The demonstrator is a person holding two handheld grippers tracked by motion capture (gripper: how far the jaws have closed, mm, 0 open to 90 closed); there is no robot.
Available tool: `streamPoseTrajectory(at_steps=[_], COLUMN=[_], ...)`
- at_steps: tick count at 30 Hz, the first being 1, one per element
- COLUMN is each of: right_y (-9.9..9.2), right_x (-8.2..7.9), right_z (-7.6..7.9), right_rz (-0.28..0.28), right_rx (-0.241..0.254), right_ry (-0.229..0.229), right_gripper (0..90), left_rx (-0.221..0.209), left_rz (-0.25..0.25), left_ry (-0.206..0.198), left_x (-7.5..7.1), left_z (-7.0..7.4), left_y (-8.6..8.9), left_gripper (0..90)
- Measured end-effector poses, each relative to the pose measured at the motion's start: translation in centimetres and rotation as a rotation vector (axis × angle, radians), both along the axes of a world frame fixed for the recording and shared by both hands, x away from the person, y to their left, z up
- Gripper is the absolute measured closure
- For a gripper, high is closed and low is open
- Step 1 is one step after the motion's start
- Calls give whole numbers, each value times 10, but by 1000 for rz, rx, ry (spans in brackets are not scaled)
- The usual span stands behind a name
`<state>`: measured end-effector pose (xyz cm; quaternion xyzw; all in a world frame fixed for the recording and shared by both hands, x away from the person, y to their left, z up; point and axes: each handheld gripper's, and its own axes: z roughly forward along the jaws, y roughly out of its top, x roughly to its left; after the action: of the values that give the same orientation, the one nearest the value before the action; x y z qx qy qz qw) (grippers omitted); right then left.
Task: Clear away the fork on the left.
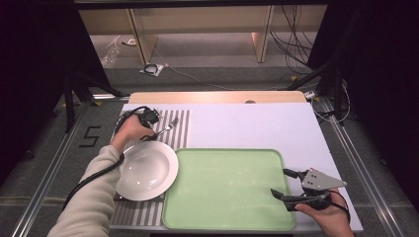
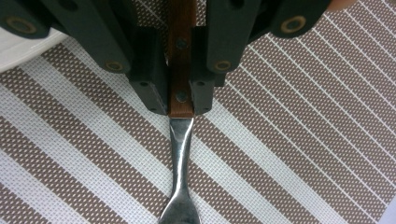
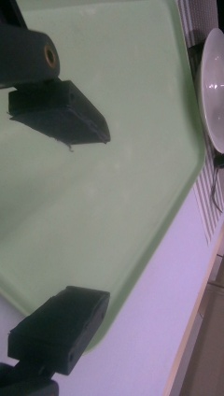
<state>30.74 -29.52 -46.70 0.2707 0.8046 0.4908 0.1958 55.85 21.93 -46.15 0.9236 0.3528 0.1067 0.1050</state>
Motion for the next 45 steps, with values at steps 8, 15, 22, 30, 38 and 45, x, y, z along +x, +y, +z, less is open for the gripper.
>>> streamPoseTrajectory(at_steps=[8, 15, 22, 30, 38, 45], right_y=[0, 0, 0, 0, 0, 0], right_x=[0, 0, 0, 0, 0, 0], right_z=[0, 0, 0, 0, 0, 1], right_rz=[-1, -1, -1, -3, -3, -2], right_rx=[-1, 0, 1, 2, 2, 2], right_ry=[0, 0, -2, -1, -3, -4], right_gripper=[205, 205, 205, 205, 205, 205], left_rx=[2, 7, 2, -25, -67, -99], left_rz=[21, 29, 50, 88, 122, 155], left_ry=[-15, -42, -96, -175, -242, -303], left_x=[-1, -1, -2, -4, -8, -13], left_z=[0, 2, 7, 14, 19, 26], left_y=[3, 4, 3, 4, 6, 7], left_gripper=[773, 774, 774, 774, 774, 774])
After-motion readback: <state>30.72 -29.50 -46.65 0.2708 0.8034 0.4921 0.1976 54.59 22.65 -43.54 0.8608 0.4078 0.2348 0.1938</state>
